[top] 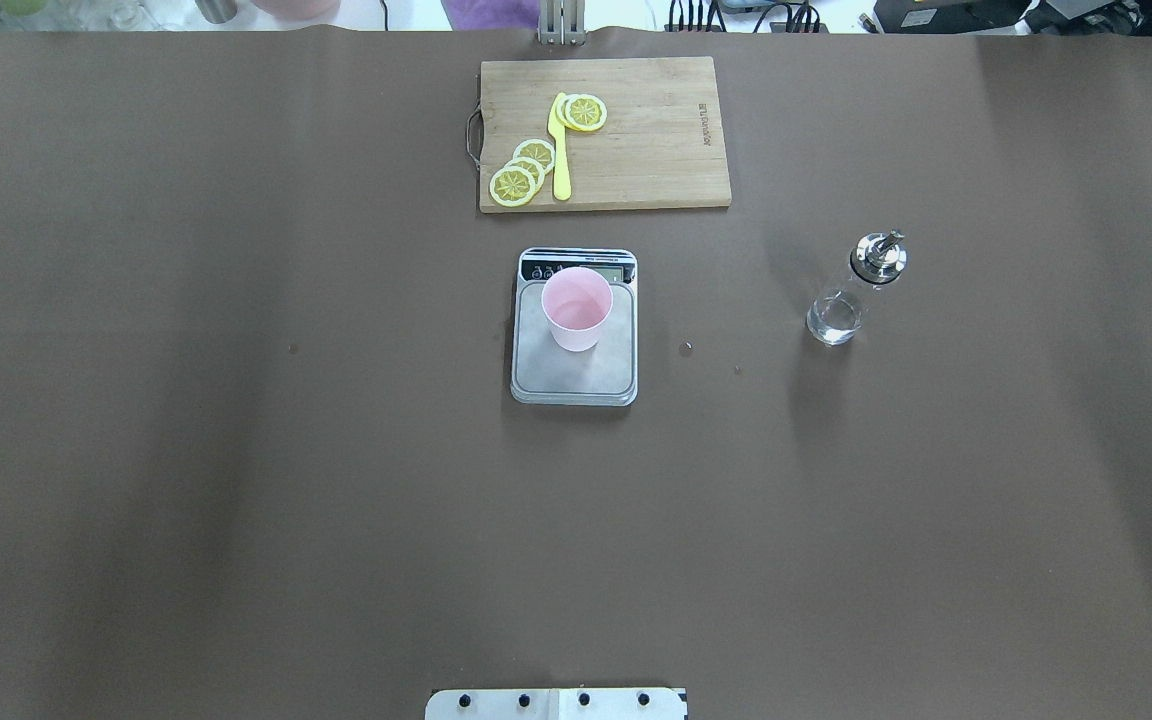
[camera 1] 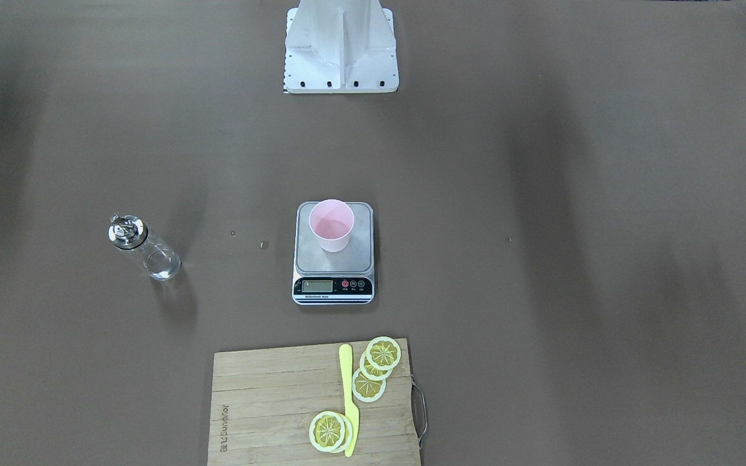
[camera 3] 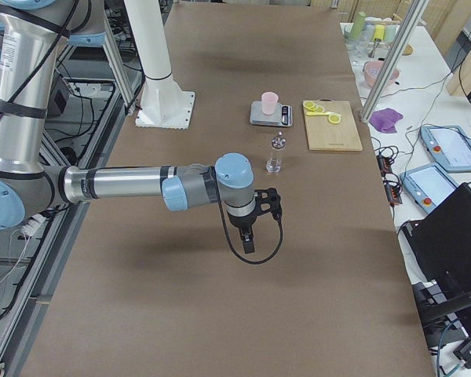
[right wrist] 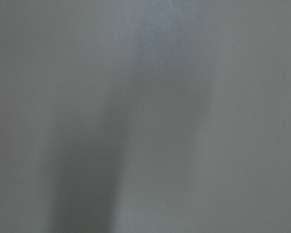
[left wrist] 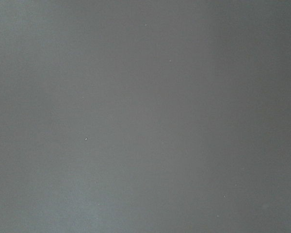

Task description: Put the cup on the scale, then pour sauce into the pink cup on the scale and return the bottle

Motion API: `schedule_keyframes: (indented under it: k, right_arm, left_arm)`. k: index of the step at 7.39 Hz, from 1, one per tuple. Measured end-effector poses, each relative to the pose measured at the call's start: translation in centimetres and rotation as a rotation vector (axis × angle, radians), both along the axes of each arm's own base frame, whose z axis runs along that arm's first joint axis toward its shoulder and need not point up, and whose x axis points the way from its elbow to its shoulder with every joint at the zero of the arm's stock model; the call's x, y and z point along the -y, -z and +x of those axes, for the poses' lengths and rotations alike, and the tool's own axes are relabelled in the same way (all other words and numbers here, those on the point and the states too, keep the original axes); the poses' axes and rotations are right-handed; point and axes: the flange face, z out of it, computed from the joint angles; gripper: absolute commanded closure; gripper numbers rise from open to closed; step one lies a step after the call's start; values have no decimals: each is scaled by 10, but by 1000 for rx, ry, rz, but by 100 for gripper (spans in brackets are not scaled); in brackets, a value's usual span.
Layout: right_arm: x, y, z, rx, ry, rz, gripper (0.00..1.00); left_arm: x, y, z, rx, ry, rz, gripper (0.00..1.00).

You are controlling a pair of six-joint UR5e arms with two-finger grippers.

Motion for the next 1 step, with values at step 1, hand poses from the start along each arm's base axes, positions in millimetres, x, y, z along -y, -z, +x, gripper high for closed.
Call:
schedule_keyframes:
  k: [1]
  right_arm:
    - [0,0,0,0,0,0,0]
  left_arm:
    - [0,-1,0,0,0,-3,1]
